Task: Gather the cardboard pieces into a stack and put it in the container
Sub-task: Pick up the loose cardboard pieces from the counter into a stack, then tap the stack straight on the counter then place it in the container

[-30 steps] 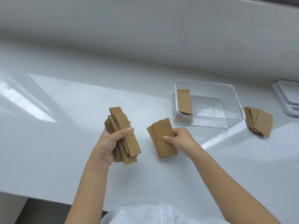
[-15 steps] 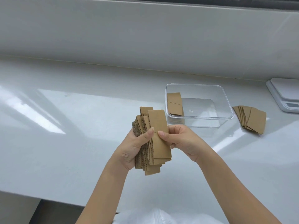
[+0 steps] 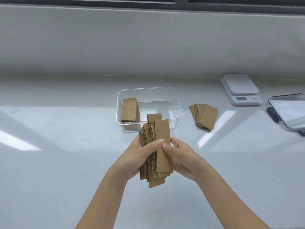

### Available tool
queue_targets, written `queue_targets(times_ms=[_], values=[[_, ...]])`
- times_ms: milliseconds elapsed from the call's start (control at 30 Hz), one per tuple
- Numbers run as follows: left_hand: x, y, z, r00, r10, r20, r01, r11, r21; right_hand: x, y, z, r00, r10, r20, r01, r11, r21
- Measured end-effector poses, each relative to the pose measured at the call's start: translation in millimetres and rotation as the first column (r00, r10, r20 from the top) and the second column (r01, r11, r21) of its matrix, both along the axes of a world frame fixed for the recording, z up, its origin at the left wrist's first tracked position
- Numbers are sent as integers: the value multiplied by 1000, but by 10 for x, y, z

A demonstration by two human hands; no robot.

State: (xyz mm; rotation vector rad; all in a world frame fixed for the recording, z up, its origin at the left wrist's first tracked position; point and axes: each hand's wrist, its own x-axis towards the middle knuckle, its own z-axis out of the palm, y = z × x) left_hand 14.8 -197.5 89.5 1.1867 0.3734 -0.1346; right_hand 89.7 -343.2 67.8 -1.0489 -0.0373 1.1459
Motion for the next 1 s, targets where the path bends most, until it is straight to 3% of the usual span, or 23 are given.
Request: queue_targets(times_ms=[167,300,400,600,800,1000], values=[[471,-557,-86,986,-119,-116,129,988,83,309,-648,-99,999,-44,-16,44,998,40],[882,-840,-213,938,-132,-321,231,928,292,561,-981,-50,983,-158,94,171,974,-151],[1151,-1060,-346,937,-60,-346,149,959,239,753,-1122,-103,946,-203,254,278,911,-305],[1773,-1283,-427,939,14,-343,25,994,108,1330,-1211,-207,865,-339,370,471,803,-365],[2432,-1304,-498,911,51,-410,14,988,155,1917,-1055,-348,776,-123,619,499,720,-483],[2861,-1327,-634,917,42,-396,43,978,202,2285,-949,-497,740,-17,672,520,649,-556]])
